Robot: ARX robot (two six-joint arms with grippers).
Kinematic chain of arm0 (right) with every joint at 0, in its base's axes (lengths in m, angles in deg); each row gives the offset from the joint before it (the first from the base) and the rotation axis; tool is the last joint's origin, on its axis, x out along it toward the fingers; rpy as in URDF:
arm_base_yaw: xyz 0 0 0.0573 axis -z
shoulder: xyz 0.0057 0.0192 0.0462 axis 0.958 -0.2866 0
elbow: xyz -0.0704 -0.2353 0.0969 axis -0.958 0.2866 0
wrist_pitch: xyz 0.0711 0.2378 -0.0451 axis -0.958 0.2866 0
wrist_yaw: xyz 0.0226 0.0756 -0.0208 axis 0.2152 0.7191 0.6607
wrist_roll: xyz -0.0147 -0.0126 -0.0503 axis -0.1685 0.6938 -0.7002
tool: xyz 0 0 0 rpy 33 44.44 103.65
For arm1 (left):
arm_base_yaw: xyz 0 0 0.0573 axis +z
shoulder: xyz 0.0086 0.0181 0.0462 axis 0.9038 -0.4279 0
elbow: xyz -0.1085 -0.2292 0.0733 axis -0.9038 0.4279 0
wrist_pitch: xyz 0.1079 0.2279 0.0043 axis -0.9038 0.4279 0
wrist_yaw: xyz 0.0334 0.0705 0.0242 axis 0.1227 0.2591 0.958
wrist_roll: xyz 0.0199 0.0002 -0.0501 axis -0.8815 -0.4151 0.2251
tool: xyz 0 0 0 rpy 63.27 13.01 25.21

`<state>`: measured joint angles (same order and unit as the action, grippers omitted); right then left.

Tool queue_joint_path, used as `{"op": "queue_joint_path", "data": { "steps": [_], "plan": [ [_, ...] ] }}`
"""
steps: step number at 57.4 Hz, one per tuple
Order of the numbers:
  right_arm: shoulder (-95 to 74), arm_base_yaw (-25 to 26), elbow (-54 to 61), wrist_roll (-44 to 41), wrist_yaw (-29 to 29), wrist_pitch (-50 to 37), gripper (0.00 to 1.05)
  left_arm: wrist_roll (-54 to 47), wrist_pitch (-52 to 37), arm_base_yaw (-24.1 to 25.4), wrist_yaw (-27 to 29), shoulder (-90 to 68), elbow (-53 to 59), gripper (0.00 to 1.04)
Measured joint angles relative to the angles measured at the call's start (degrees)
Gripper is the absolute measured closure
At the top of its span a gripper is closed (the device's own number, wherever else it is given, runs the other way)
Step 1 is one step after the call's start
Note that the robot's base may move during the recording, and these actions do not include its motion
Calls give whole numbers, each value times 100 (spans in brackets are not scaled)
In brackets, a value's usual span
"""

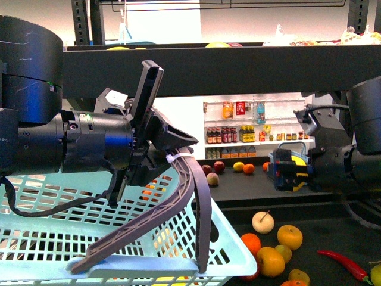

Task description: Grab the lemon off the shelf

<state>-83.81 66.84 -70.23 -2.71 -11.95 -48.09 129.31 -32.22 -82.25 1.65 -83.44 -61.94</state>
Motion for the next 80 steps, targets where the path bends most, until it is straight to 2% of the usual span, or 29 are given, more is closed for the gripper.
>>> {"op": "queue_joint_path", "data": {
  "steps": [21,47,65,67,68,73,76,80],
  "plan": [
    [221,-883,507,767,24,35,34,0,-2,0,-2,0,0,94],
    [-400,-1200,197,1386,-90,328,34,0,-2,0,-2,0,0,94],
    [-557,-1414,42,1519,133,374,38,0,-2,0,7,0,0,94],
    [-568,-1427,42,1491,149,372,35,0,-2,0,4,0,0,94],
    [-579,-1438,42,1488,181,369,28,0,-2,0,2,0,0,94],
    [-584,-1453,42,1488,225,339,9,2,-2,0,2,0,0,94],
    [-584,-1453,42,1488,225,334,6,0,-2,0,-2,0,0,94],
    [-584,-1453,42,1488,225,328,8,4,0,0,-4,0,0,94]
  ]
}}
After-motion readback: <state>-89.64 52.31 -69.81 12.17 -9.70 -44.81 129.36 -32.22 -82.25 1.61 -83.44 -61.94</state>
